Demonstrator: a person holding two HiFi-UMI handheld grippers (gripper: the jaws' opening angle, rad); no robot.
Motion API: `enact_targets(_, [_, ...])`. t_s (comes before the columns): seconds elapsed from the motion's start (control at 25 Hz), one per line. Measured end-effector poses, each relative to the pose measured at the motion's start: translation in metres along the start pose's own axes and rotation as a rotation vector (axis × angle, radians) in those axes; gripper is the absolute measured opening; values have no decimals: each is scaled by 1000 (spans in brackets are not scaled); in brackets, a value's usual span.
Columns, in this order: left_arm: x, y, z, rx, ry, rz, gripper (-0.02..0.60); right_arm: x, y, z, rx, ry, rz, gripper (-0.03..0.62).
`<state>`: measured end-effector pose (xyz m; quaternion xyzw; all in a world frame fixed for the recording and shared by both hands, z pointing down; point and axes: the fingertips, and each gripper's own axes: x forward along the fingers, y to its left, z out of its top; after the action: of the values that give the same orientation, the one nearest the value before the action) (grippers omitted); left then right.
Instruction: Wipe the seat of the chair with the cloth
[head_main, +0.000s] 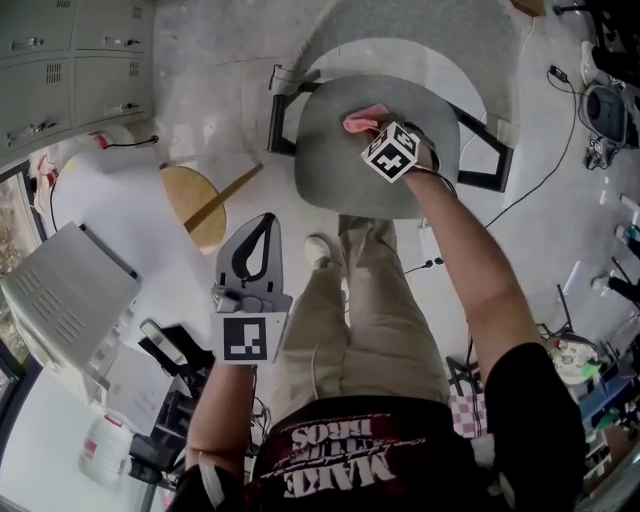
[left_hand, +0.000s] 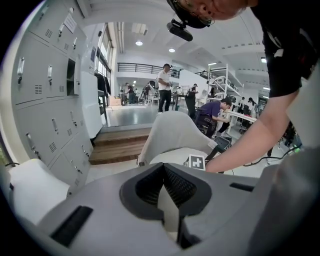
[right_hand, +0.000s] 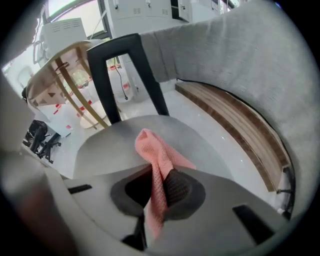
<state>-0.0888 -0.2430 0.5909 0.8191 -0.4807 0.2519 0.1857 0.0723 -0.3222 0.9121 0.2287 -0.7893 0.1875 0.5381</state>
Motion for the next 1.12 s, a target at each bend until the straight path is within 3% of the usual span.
enact_targets(0.2, [-8, 5, -7, -7, 10, 13, 6, 33, 56, 30, -91, 25, 68, 32])
enact_targets(0.4, [-16, 14, -16, -26, 27, 35, 6, 37, 53, 14, -104, 28, 49, 32])
enact_targets(0.6, [-14, 10, -14, -10, 12, 21, 6, 22, 24, -31, -70, 71, 15, 32])
enact_targets(0.96, [-9, -6, -4, 32, 3, -32, 5, -16, -21, -128, 121, 151, -84, 32])
enact_targets(1.12, [-9, -9, -1, 45, -6, -38, 6, -28, -32, -156, 158, 220, -149, 32])
